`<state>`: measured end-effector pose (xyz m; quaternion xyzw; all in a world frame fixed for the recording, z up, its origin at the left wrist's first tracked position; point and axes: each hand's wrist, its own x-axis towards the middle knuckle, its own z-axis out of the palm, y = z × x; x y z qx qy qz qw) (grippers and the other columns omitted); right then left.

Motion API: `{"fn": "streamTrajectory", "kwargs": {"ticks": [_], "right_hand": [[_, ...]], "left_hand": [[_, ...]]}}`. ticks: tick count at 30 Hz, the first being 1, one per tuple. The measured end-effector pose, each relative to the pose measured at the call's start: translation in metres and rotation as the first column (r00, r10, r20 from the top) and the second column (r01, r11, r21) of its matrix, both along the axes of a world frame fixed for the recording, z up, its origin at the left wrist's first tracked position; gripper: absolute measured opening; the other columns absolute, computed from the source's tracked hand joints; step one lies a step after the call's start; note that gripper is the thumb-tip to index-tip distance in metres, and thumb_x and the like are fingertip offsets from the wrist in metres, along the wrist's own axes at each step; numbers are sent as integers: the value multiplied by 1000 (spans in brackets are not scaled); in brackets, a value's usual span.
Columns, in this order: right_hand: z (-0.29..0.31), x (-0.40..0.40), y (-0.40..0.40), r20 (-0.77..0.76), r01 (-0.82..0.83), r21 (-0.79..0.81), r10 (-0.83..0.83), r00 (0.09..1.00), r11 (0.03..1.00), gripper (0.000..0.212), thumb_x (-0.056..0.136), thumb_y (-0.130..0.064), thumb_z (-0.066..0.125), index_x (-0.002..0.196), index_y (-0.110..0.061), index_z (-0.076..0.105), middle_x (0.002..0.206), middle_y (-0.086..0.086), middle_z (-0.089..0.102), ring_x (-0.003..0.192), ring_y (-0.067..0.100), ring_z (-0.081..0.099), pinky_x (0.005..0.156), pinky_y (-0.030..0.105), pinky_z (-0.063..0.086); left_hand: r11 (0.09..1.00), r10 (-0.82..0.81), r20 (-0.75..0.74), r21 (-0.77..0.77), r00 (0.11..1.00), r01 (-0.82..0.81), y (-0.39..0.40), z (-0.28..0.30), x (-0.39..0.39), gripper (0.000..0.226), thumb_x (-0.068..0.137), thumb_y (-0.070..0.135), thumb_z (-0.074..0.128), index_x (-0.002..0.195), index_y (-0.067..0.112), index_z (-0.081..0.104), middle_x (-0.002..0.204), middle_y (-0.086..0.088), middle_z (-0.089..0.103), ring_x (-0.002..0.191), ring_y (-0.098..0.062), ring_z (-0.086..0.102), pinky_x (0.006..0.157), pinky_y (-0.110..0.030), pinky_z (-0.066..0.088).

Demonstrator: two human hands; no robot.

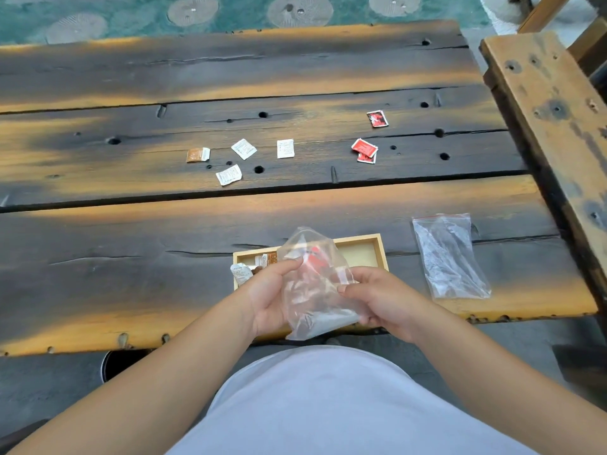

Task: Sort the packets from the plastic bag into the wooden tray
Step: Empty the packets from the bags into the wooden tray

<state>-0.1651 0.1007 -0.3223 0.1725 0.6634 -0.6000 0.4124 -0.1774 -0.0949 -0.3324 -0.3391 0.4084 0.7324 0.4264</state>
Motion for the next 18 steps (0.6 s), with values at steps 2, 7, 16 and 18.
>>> {"fn": "streamTrajectory", "kwargs": {"ticks": [2, 7, 16, 18], "right_hand": [[-2, 5, 14, -12, 15, 1, -15, 1000, 1000, 19, 93, -17, 60, 108, -25, 69, 97, 6, 77, 53, 11, 41, 43, 19, 29], [-12, 22, 65, -65, 180, 108, -174, 983, 978, 21, 88, -24, 70, 108, -24, 66, 85, 0, 72, 51, 8, 45, 47, 21, 27], [-63, 55, 183, -325, 543, 348, -445, 834, 764, 13, 90, -19, 68, 84, -8, 69, 65, -9, 54, 57, 6, 45, 51, 17, 34], [-63, 55, 206, -347, 600, 359, -494, 797, 715, 15, 93, -16, 63, 78, -14, 66, 59, -6, 51, 50, 7, 39, 47, 17, 31]], "left_hand": [[1000, 4, 6, 19, 1000, -4, 13, -4, -8, 43, 100, 37, 44, 123, 5, 62, 114, -20, 70, 96, -33, 70, 85, -46, 52], [987, -51, -124, -160, 991, 31, 62, -26, -38, 26, 97, 28, 53, 113, 9, 63, 108, -15, 73, 97, -33, 70, 83, -47, 55], [907, -338, -305, -359, 890, 221, 176, -40, -91, 15, 92, 17, 60, 79, 23, 54, 74, 2, 57, 56, -10, 43, 54, -22, 34], [871, -426, -363, -413, 829, 266, 201, -38, -101, 17, 90, 12, 61, 79, 22, 52, 76, 2, 57, 58, -10, 45, 50, -22, 29]]}}
